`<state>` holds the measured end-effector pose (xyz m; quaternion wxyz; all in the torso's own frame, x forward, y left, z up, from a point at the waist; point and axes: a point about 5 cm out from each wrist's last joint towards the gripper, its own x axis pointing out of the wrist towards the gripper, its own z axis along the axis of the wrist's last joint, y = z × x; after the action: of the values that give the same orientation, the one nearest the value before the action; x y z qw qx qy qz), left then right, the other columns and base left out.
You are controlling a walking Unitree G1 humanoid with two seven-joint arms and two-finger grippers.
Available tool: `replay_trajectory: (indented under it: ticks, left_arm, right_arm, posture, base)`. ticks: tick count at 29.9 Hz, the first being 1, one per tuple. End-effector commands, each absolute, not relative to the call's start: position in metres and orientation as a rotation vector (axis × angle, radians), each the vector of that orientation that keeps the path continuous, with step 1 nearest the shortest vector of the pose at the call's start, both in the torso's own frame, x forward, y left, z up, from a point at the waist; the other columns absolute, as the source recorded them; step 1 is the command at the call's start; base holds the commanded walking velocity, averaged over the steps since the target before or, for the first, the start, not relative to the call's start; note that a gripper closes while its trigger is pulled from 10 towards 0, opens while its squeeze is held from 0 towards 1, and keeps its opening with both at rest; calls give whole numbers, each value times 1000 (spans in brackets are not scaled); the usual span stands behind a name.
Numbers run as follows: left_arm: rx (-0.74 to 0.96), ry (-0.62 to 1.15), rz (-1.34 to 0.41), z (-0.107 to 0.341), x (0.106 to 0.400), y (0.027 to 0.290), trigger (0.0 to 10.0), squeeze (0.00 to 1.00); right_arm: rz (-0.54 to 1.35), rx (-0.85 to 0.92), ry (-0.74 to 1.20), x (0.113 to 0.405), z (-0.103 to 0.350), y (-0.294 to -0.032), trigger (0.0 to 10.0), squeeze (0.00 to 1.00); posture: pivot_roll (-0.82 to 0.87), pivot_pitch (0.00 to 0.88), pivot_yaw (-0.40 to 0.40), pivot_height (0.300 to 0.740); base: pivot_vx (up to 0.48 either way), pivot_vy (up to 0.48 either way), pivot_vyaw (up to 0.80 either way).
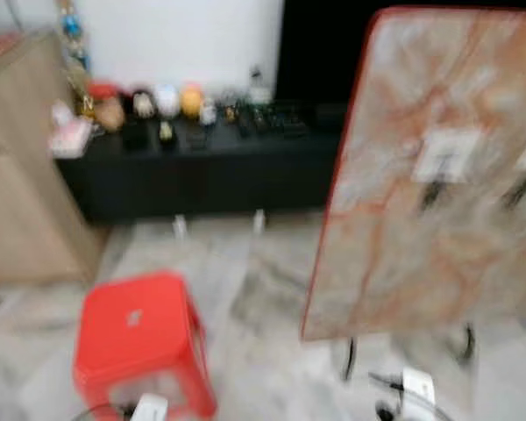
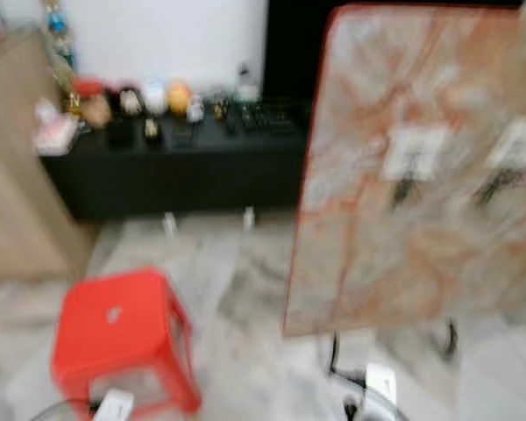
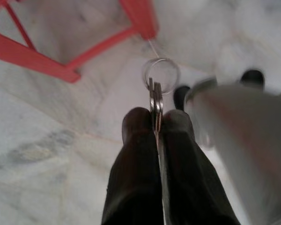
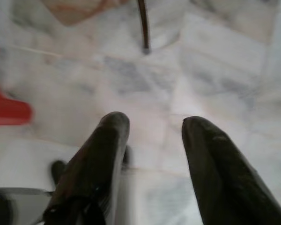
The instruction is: Hang keys on a hook
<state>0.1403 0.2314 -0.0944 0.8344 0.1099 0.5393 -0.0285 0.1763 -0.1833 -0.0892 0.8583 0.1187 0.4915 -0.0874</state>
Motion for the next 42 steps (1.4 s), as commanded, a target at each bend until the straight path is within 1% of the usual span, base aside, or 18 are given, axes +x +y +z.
replay_trajectory:
  ticks: [1,9,13,17,21,23,27,29,35,38,42]
  left_arm:
    - [240,1141,-71,-94,143,230,10000,0]
    - [252,1144,-80,-92,145,233,10000,0]
    - [246,1144,-59,-92,143,237,10000,0]
    - [234,1146,-32,-91,140,245,10000,0]
    - [220,1164,-3,-93,130,252,10000,0]
    - [200,1189,17,-95,115,257,10000,0]
    - [190,1212,21,-97,102,262,10000,0]
    - [184,1228,27,-99,93,263,10000,0]
    - [173,1232,40,-100,89,261,10000,0]
    - [169,1221,39,-100,92,261,10000,0]
    - [172,1223,30,-100,89,260,10000,0]
  right_arm:
    - [-206,253,1021,179,-88,-189,10000,0]
    - [-179,247,1012,180,-87,-185,10000,0]
    - [-140,194,996,183,-86,-184,10000,0]
    - [-128,181,1005,180,-87,-184,10000,0]
    - [-110,162,1024,175,-90,-184,10000,0]
    - [-108,156,1049,170,-91,-188,10000,0]
    - [-109,146,1057,165,-93,-191,10000,0]
    - [-142,154,1056,162,-93,-198,10000,0]
    - [-179,163,1047,158,-93,-206,10000,0]
    - [-206,190,1030,153,-95,-207,10000,0]
    - [-197,172,1041,151,-95,-208,10000,0]
  posture:
    - [-2,0,-4,740]
    - [-16,0,27,740]
    - [8,0,13,740]
    - [36,0,0,740]
    - [53,0,-28,740]
    - [55,0,-44,740]
    - [38,0,-47,740]
    - [32,0,-55,740]
    - [34,0,-69,740]
    - [28,0,-68,740]
    - [15,0,-61,740]
  base:
    - [0,-480,0]
    - [0,-480,0]
    - [0,-480,0]
    - [0,-480,784]
    - [0,-480,778]
    - [0,-480,0]
    - [0,-480,0]
    - [0,-480,0]
    - [0,-480,0]
    - [0,-480,0]
    - [0,-480,0]
